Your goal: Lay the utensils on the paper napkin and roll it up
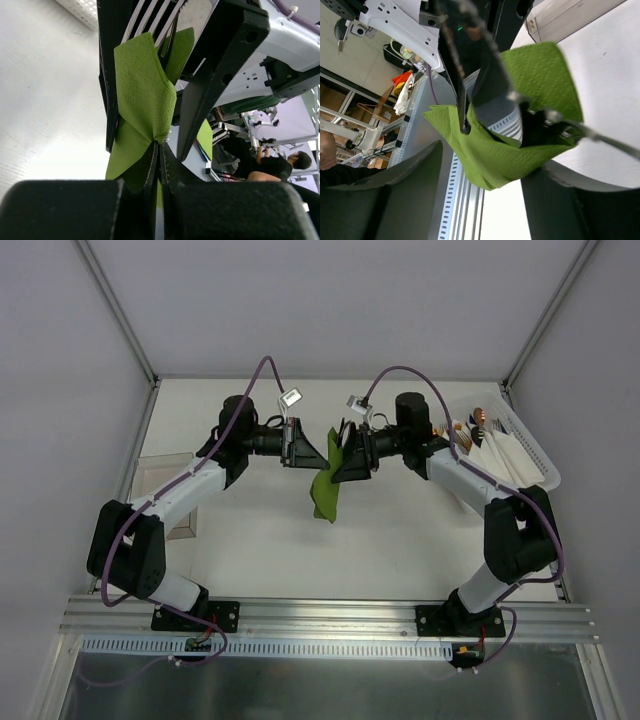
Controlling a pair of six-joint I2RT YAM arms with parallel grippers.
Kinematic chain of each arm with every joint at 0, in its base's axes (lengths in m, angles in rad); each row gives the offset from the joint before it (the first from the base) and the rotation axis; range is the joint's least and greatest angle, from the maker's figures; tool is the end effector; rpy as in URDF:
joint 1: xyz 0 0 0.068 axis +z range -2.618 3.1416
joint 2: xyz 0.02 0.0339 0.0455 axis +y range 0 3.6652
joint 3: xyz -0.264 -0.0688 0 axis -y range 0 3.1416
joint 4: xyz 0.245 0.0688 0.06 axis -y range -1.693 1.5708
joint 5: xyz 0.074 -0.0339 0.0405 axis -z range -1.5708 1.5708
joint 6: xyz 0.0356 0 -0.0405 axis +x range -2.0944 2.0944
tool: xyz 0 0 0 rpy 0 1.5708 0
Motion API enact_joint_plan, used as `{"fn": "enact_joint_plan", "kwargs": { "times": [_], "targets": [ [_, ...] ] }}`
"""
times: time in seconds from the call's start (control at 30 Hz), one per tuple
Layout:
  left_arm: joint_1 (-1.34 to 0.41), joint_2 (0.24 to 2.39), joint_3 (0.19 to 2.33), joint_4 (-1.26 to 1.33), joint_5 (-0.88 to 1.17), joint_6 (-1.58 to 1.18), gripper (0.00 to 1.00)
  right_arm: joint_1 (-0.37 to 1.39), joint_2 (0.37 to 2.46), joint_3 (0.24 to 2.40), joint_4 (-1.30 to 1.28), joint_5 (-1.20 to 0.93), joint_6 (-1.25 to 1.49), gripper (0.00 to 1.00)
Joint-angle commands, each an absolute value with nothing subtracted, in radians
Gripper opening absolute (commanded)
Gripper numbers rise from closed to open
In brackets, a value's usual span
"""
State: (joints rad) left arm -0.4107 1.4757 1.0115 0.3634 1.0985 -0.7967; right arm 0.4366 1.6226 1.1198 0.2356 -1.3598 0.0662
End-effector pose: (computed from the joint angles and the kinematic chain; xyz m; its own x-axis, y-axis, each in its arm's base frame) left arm 0.2905 -0.1611 0.3112 -0.7752 -0.0172 -0.6314 0.6289 0.0730 -0.7741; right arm 0.3077 0.1820 0.2902 -0.3011 -0.1252 -0.9453 -0.9253 -0.2012 0.3214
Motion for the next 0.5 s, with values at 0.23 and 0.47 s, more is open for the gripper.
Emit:
{"fn": "enact_joint_plan", "kwargs": {
  "times": [0.23, 0.47],
  "targets": [
    [-0.402, 1.436, 0.983, 0.58, 1.173, -0.913, 0.0, 0.462, 1.605, 1.189, 0.336, -1.378, 0.143, 0.38],
    [-0.361, 1.431, 0.985, 0.561, 1.158, -0.899, 0.0, 0.462, 1.601, 1.187, 0.334, -1.387, 0.172, 0.0]
  ]
}}
